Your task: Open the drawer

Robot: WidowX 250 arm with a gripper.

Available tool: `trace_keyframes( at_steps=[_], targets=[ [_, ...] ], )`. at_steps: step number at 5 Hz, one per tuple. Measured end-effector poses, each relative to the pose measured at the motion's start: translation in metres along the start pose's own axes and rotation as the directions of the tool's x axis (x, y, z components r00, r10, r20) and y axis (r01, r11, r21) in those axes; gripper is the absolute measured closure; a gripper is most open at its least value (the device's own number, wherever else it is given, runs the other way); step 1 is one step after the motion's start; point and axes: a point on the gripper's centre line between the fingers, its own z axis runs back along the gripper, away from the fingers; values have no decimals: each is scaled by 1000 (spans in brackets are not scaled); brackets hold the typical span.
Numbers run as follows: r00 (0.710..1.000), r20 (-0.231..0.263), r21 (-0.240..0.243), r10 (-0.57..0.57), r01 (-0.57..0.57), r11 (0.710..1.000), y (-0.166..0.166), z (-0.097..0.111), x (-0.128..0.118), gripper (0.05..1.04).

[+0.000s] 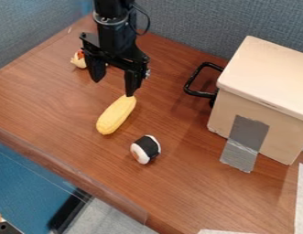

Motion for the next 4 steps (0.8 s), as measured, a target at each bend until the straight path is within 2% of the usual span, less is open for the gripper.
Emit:
trace_keyframes(
  at_steps=[1,2,3,4],
  targets=[
    [999,-31,-11,7,-7,1000,-1,-8,-3,83],
    [998,-64,-50,16,-19,999,-4,-24,17,83],
    [997,-76,-60,32,-36,998,-10,-35,36,83],
    [999,-43,-108,15,-19,994,-29,-42,64,83]
  ],
)
